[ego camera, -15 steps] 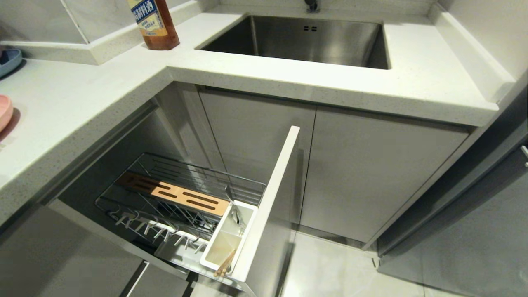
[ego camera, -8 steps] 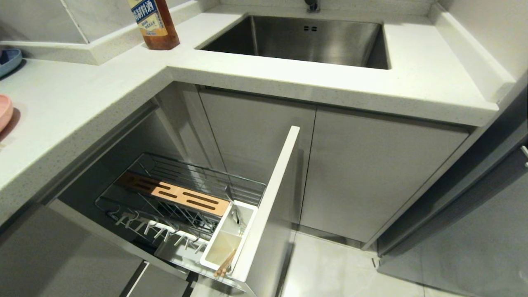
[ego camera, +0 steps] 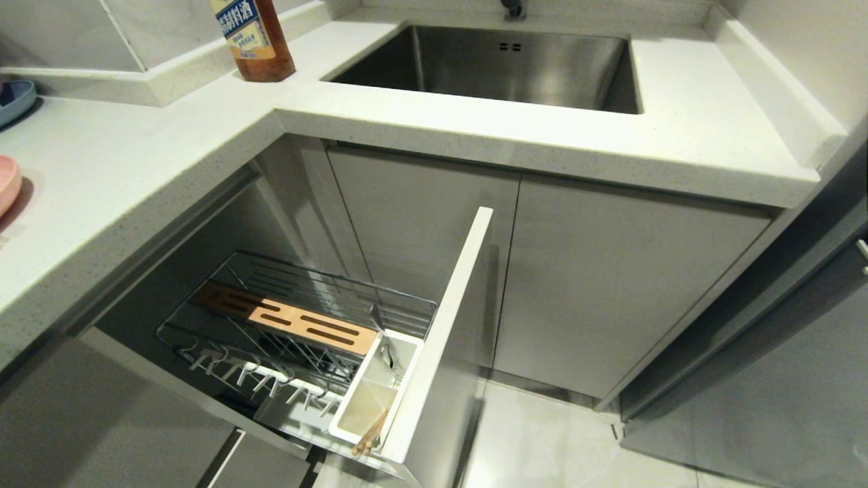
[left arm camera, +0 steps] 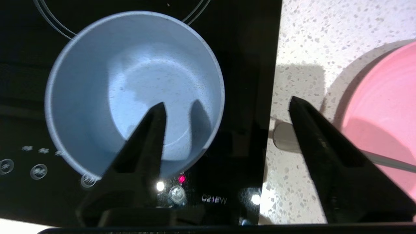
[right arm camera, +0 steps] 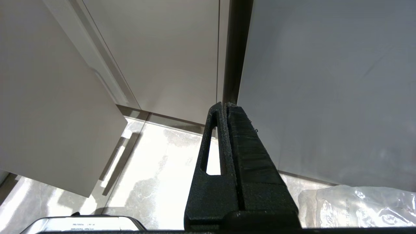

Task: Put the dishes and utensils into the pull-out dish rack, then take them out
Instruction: Pick up the bowl and place it in the cupboard

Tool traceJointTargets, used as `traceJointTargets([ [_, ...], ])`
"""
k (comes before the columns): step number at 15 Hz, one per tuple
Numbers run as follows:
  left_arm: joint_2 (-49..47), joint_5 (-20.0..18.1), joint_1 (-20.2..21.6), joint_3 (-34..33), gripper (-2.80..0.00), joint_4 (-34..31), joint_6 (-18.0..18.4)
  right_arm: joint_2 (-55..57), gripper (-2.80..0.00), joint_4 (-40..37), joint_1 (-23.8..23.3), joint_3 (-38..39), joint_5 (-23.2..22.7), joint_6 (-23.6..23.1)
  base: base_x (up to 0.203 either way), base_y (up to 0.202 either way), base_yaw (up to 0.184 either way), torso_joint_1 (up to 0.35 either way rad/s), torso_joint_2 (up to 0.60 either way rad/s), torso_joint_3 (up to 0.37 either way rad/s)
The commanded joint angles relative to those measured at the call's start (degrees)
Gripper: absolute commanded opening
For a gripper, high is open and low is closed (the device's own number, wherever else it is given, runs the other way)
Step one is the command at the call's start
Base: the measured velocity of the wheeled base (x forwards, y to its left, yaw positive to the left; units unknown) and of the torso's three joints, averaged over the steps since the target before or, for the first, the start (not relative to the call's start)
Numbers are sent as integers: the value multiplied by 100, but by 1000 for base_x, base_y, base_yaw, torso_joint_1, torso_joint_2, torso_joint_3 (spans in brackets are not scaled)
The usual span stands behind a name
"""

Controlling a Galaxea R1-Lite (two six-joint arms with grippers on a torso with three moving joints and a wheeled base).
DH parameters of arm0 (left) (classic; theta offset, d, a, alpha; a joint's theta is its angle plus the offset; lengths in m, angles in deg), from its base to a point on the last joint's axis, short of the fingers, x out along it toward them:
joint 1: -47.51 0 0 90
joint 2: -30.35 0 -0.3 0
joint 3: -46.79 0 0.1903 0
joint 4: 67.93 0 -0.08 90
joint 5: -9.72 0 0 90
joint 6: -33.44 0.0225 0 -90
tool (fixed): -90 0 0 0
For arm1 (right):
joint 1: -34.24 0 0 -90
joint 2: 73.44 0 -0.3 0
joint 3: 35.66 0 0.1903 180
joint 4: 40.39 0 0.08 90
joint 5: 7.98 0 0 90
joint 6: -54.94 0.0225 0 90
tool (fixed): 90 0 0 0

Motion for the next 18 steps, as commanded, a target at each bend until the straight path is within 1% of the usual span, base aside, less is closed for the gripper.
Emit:
traceJointTargets([
  [1,-150,-63,26,-18,0,-16,-15,0,-280,1,0,9,0,4,0,0,0,0,0,0],
  [2,-222,-192,42,-19,0,-7,-16,0,-280,1,1,10,0,2,0,0,0,0,0,0],
  [5,-372,-277,98,-72,0,186,-24,0,-280,1,4,10,0,-2,0,0,0,0,0,0],
  [7,-426,-433,98,-106,0,193,-24,0,-280,1,0,9,0,3,0,0,0,0,0,0],
  [12,-435,-482,98,-151,0,195,-24,0,-280,1,9,9,0,2,0,0,0,0,0,0],
  [13,-426,-482,98,-178,-156,195,-24,0,-280,1,0,9,0,4,0,0,0,0,0,0],
  [14,-423,-482,98,-186,-280,195,-24,0,-280,1,3,9,0,-4,0,0,0,0,0,0],
  [18,-361,-482,97,-195,-280,204,-24,0,-280,1,8,9,0,4,0,0,0,0,0,0],
])
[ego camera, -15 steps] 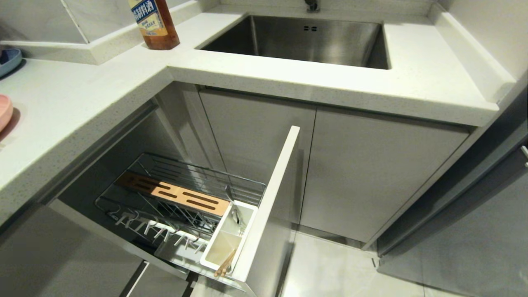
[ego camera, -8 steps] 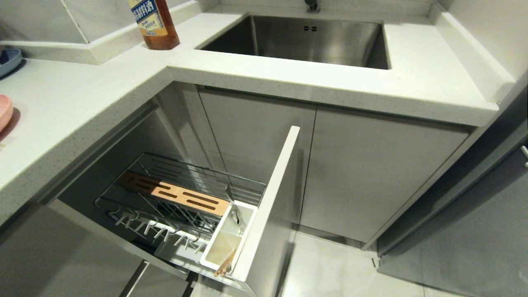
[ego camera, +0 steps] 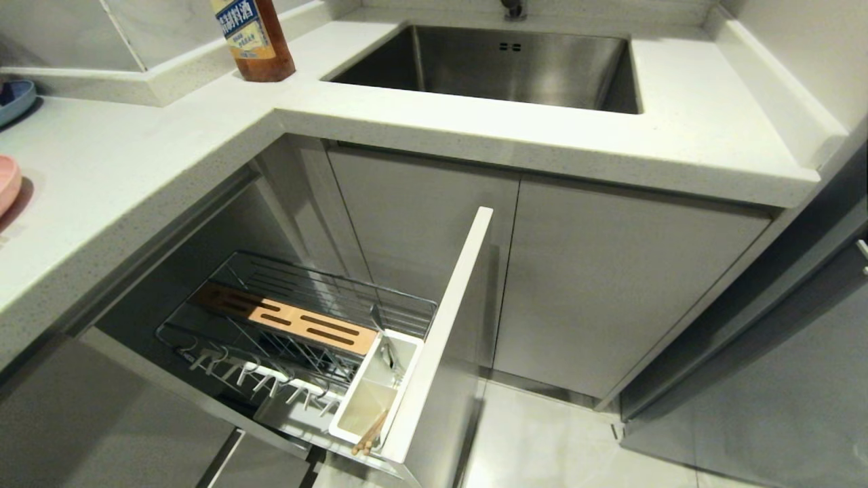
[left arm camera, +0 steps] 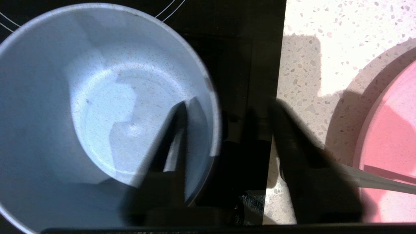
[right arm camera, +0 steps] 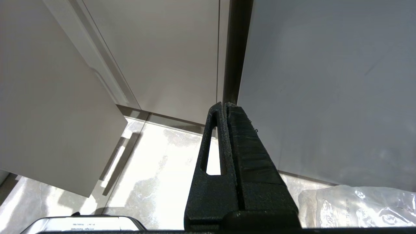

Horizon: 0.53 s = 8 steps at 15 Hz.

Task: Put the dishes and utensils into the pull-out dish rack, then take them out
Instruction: Pick up the bowl and place it in the cupboard

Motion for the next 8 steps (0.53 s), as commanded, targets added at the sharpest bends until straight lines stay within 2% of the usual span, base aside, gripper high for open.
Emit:
traceJointTargets([
  [1,50,-1,-7,-1,-280,-27,-15,0,-280,1,-1,9,0,-3,0,0,0,0,0,0],
  [8,143,-1,-6,92,-280,33,-15,0,-280,1,-2,9,0,3,0,0,0,0,0,0],
])
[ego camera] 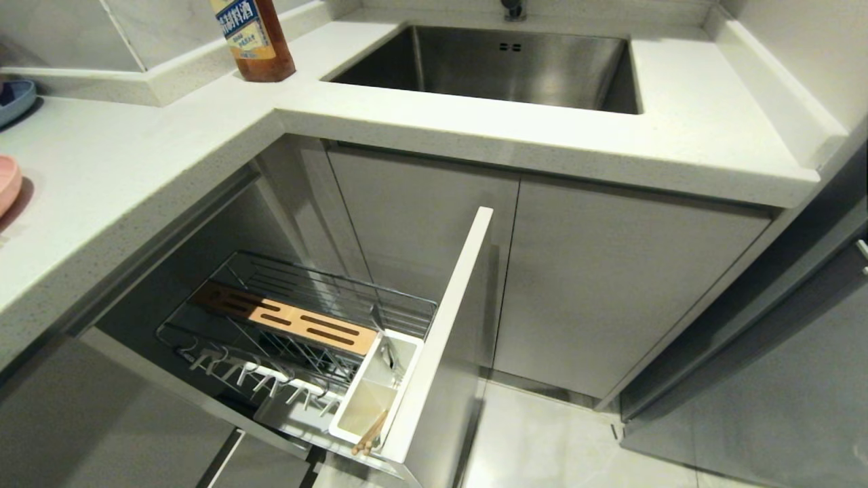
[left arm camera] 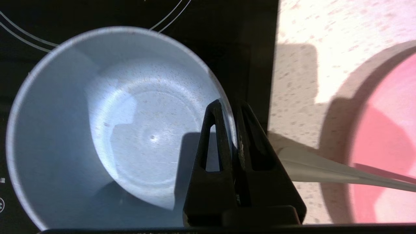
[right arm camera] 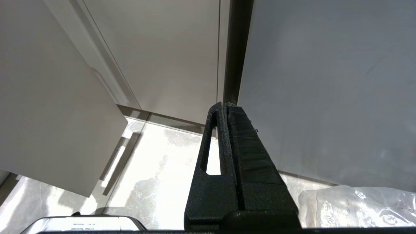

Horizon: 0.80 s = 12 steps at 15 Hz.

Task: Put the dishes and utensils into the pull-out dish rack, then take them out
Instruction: Pick up the bowl and place it in the cupboard

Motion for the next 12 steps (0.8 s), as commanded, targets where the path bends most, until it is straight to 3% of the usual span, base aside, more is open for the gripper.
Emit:
traceJointTargets([
  [1,120,-11,0,102,-280,58,-14,0,-280,1,3,9,0,0,0,0,0,0,0,0],
  [4,518,-424,-104,132,-280,438,4,0,-280,1,0,9,0,-3,0,0,0,0,0,0],
  [6,819,-663,-479,106,-280,553,26,0,-280,1,4,9,0,4,0,0,0,0,0,0],
  [10,1282,-631,-1783,52,-280,811,84,0,-280,1,0,9,0,0,0,0,0,0,0,0],
  [12,1437,-536,-2803,8,-280,1036,43,0,-280,1,2,9,0,-4,0,0,0,0,0,0],
])
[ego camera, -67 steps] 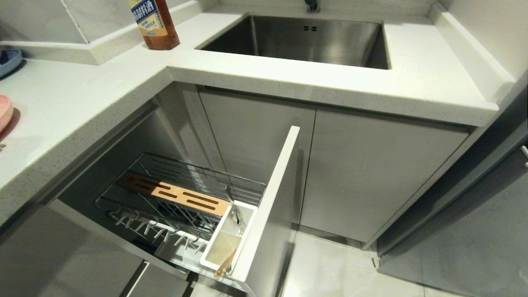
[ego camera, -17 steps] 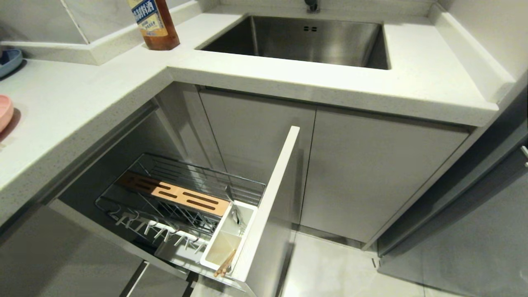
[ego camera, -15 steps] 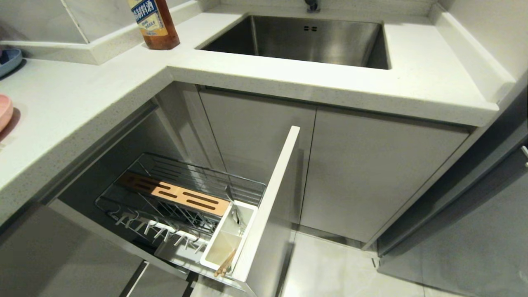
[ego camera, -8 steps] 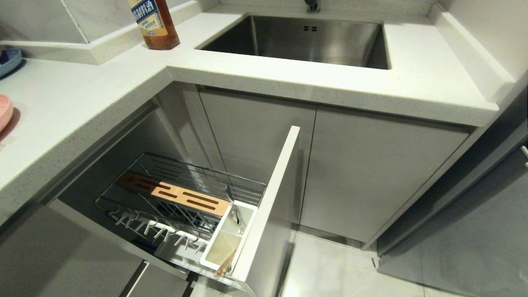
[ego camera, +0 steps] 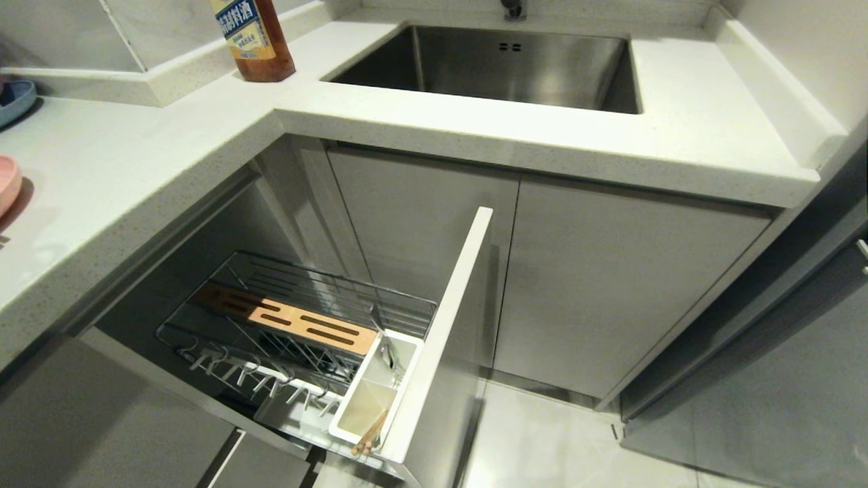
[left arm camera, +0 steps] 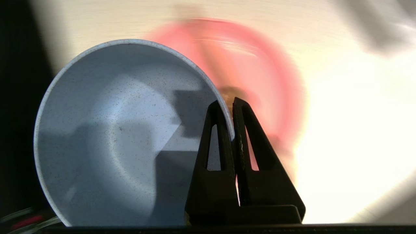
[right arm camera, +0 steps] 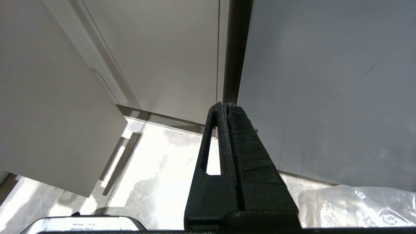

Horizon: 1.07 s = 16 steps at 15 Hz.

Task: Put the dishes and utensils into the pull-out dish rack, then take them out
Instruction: Pick up the bowl and place it in the cupboard

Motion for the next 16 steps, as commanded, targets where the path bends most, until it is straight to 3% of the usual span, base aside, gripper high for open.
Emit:
traceJointTargets([
  [1,241,23,-862,-69,-280,142,-39,0,-280,1,-5,9,0,-5,0,0,0,0,0,0],
  [4,417,376,-2663,-509,-280,919,11,0,-280,1,3,9,0,2,0,0,0,0,0,0],
  [6,508,789,-3697,-1254,-280,1857,422,0,-280,1,-5,9,0,-4,0,0,0,0,0,0],
  [9,655,1138,-4782,-2189,-280,3703,720,0,-280,1,4,9,0,4,0,0,0,0,0,0],
  [11,824,1204,-5542,-2981,-280,4448,741,0,-280,1,0,9,0,-2,0,0,0,0,0,0],
  [13,1047,1239,-6134,-3612,-280,4904,627,0,-280,1,-2,9,0,-4,0,0,0,0,0,0],
  [16,1341,1242,-6700,-4095,-280,5040,-341,0,-280,1,4,9,0,-3,0,0,0,0,0,0],
])
